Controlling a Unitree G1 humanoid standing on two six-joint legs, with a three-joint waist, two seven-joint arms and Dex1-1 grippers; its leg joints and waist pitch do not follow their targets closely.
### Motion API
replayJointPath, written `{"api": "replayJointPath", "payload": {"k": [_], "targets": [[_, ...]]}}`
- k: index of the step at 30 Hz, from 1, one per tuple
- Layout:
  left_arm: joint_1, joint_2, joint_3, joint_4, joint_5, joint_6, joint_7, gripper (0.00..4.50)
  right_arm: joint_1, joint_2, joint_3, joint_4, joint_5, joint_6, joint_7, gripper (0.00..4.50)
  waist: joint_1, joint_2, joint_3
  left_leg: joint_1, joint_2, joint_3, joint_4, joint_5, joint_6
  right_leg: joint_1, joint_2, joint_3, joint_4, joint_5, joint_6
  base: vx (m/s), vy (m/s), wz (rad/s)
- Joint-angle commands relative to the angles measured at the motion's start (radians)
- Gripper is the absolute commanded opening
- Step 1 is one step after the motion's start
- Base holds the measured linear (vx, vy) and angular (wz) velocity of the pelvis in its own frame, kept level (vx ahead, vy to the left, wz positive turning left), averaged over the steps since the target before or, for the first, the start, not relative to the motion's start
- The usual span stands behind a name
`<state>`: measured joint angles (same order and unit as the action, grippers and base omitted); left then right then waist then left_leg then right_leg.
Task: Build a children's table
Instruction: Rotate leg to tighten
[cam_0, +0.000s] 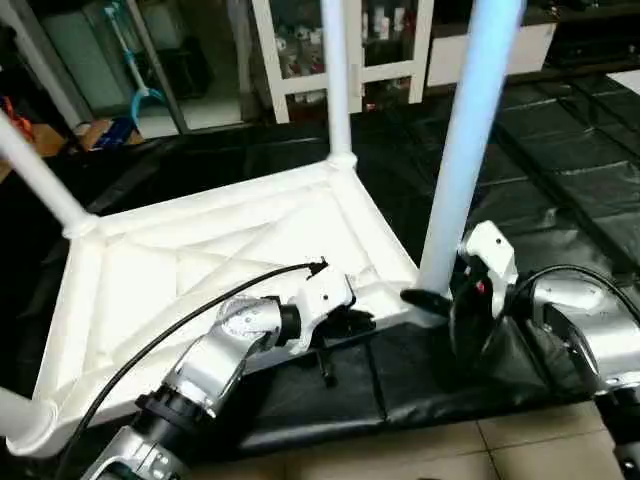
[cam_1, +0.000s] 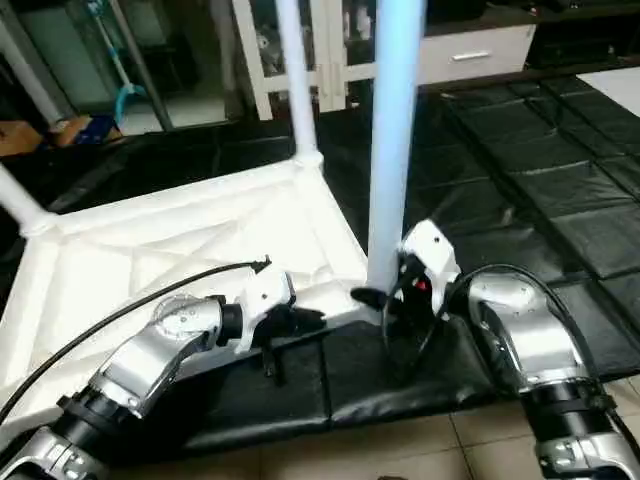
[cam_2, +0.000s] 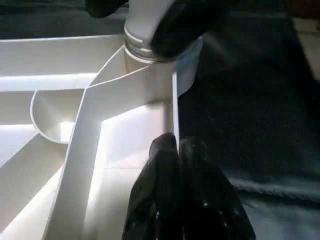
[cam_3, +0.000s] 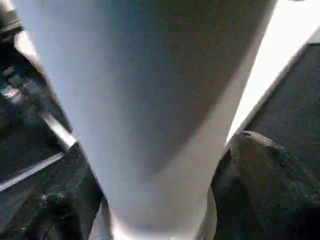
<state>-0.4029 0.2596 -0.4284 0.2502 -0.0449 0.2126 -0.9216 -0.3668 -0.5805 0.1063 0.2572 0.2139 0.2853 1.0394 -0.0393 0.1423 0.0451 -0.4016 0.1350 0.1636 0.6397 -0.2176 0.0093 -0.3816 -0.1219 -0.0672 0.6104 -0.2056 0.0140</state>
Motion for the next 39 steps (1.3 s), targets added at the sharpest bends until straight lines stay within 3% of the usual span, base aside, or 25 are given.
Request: {"api": "replayJointPath", "payload": {"k": [1, 5, 6, 9, 17, 24, 28, 30, 33, 35, 37, 38, 39], "targets": [[0.03, 0.029, -0.056, 0.004, 0.018, 0.033, -0.063, 0.0, 0.008, -0.018, 0.011, -0.028, 0.023, 0.013, 0.06, 3.96, 0.004, -0.031, -0.053, 0.019, 0.088, -0.03, -0.1, -0.247, 0.131, 0.038, -0.04, 0.033, -0.072, -0.158, -0.276, 0.0, 0.0, 0.0], [0.038, 0.036, -0.061, -0.02, 0.01, 0.049, -0.083, 0.0, 0.008, -0.029, 0.021, -0.025, 0.031, -0.005, 0.093, 3.96, 0.007, -0.032, -0.054, 0.02, 0.087, -0.024, -0.102, -0.252, 0.099, 0.036, -0.039, 0.035, -0.071, -0.165, -0.267, 0.0, 0.0, 0.0], [0.039, 0.038, -0.062, -0.024, 0.009, 0.052, -0.087, 0.0, 0.007, -0.029, 0.022, -0.023, 0.033, -0.007, 0.099, 3.7, 0.007, -0.032, -0.055, 0.02, 0.087, -0.024, -0.102, -0.248, 0.099, 0.036, -0.039, 0.035, -0.071, -0.163, -0.266, 0.0, 0.0, 0.0], [0.042, 0.046, -0.068, -0.035, 0.006, 0.061, -0.1, 0.0, 0.009, -0.031, 0.023, -0.022, 0.037, -0.007, 0.122, 3.62, 0.009, -0.032, -0.057, 0.017, 0.086, -0.023, -0.1, -0.227, 0.105, 0.037, -0.04, 0.035, -0.07, -0.146, -0.265, 0.0, 0.0, 0.0], [0.046, 0.057, -0.065, -0.05, 0.009, 0.074, -0.11, 0.0, 0.023, -0.043, 0.022, -0.028, 0.048, -0.003, 0.164, 2.87, 0.016, -0.032, -0.061, 0.015, 0.085, -0.022, -0.091, -0.158, 0.149, 0.04, -0.041, 0.032, -0.064, -0.089, -0.276, 0.0, 0.0, 0.0], [0.045, 0.059, -0.065, -0.052, 0.009, 0.079, -0.112, 0.0, 0.024, -0.031, 0.008, -0.027, 0.059, 0.01, 0.161, 2.42, 0.018, -0.03, -0.06, 0.017, 0.085, -0.022, -0.094, -0.182, 0.135, 0.039, -0.039, 0.032, -0.066, -0.118, -0.273, 0.0, 0.0, 0.0], [0.045, 0.056, -0.061, -0.048, 0.009, 0.081, -0.108, 0.0, 0.014, 0.002, -0.008, -0.01, 0.047, 0.0, 0.095, 2.39, 0.016, -0.028, -0.06, 0.017, 0.085, -0.022, -0.095, -0.19, 0.124, 0.038, -0.038, 0.032, -0.066, -0.119, -0.271, 0.0, 0.0, 0.0], [0.038, 0.044, -0.053, -0.028, 0.012, 0.082, -0.084, 0.0, 0.0, 0.036, -0.013, 0.027, 0.009, -0.023, 0.002, 2.38, 0.01, -0.029, -0.057, 0.014, 0.082, -0.021, -0.097, -0.209, 0.112, 0.037, -0.039, 0.032, -0.069, -0.15, -0.265, 0.0, 0.0, 0.0], [0.004, -0.005, -0.027, 0.043, 0.034, 0.076, 0.005, 0.0, -0.03, 0.114, -0.035, 0.091, -0.041, -0.014, -0.199, 2.36, -0.007, -0.026, -0.049, 0.017, 0.079, -0.022, -0.104, -0.29, 0.064, 0.03, -0.037, 0.031, -0.079, -0.26, -0.244, 0.0, 0.0, 0.0], [-0.034, -0.047, -0.011, 0.108, 0.06, 0.076, 0.089, 0.0, -0.051, 0.184, -0.067, 0.129, -0.064, 0.015, -0.366, 2.24, -0.029, -0.026, -0.042, 0.02, 0.073, -0.029, -0.111, -0.404, -0.005, 0.024, -0.034, 0.028, -0.087, -0.405, -0.202, -0.026, 0.004, -0.01], [-0.055, -0.069, -0.002, 0.141, 0.075, 0.086, 0.14, 0.0, -0.063, 0.219, -0.088, 0.146, -0.074, 0.031, -0.458, 2.18, -0.042, -0.026, -0.042, 0.026, 0.073, -0.038, -0.113, -0.477, -0.044, 0.019, -0.038, 0.028, -0.093, -0.469, -0.17, -0.072, 0.016, -0.03], [-0.089, -0.113, 0.022, 0.197, 0.098, 0.107, 0.246, 0.0, -0.079, 0.276, -0.129, 0.173, -0.092, 0.061, -0.619, 2.13, -0.051, -0.028, -0.04, 0.024, 0.072, -0.04, -0.115, -0.508, -0.052, 0.016, -0.038, 0.028, -0.099, -0.493, -0.152, -0.052, 0.014, -0.01], [-0.089, -0.113, 0.022, 0.197, 0.098, 0.107, 0.246, 0.0, -0.079, 0.276, -0.129, 0.173, -0.092, 0.061, -0.619, 2.13, -0.055, -0.028, -0.038, 0.024, 0.071, -0.04, -0.116, -0.519, -0.056, 0.014, -0.038, 0.028, -0.101, -0.506, -0.146, 0.0, 0.0, 0.0]]}}
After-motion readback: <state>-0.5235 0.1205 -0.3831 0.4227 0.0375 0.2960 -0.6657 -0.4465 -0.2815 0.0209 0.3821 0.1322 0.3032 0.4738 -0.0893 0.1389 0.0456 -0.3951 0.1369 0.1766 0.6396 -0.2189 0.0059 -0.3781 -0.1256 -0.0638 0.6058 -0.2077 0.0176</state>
